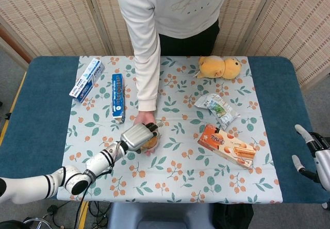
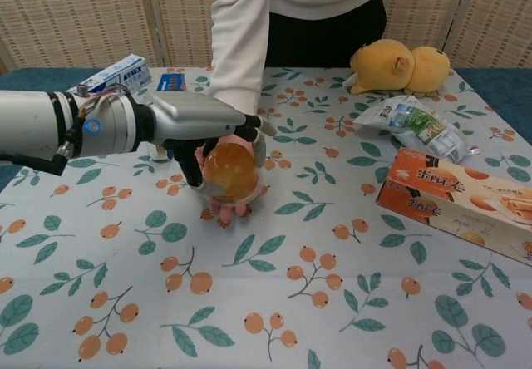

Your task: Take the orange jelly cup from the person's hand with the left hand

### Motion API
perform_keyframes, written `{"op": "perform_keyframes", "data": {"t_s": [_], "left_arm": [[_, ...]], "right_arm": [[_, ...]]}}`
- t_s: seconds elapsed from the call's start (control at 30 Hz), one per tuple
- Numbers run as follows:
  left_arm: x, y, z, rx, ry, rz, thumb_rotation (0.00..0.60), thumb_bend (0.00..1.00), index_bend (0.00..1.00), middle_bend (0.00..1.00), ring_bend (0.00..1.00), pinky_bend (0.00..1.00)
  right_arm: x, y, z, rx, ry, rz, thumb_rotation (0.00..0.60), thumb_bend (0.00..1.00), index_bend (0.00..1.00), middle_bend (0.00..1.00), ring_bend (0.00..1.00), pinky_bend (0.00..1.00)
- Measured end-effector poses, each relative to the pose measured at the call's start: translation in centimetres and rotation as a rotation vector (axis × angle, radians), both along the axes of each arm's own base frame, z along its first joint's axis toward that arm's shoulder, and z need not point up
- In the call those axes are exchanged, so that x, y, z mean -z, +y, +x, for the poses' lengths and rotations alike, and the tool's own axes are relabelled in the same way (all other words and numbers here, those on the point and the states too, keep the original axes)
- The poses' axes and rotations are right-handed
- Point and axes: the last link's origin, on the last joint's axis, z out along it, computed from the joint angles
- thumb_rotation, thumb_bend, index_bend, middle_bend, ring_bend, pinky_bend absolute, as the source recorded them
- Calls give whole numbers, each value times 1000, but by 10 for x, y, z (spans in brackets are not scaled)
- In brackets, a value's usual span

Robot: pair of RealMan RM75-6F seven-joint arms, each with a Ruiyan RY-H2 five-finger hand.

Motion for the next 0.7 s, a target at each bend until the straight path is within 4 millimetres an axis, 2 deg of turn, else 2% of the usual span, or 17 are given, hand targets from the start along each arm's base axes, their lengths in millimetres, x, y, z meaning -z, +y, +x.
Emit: {"op": "perform_keyframes", "data": {"t_s": [0.27, 0.43, 0.7], "left_arm": [[5, 6, 1, -34, -52, 6, 600, 309, 483, 305, 438, 671], [3, 7, -2, -44, -81, 8, 600, 324, 507, 355, 484, 724], [-21, 8, -12, -66, -120, 37, 600, 330, 516, 391, 497, 742]], "right_arm": [[0, -1, -1, 5, 1, 3, 600, 383, 97, 229, 195, 411], [1, -2, 0, 4, 0, 3, 600, 383, 98, 229, 195, 411], [0, -3, 2, -6, 3, 1, 600, 383, 98, 229, 195, 411]]}}
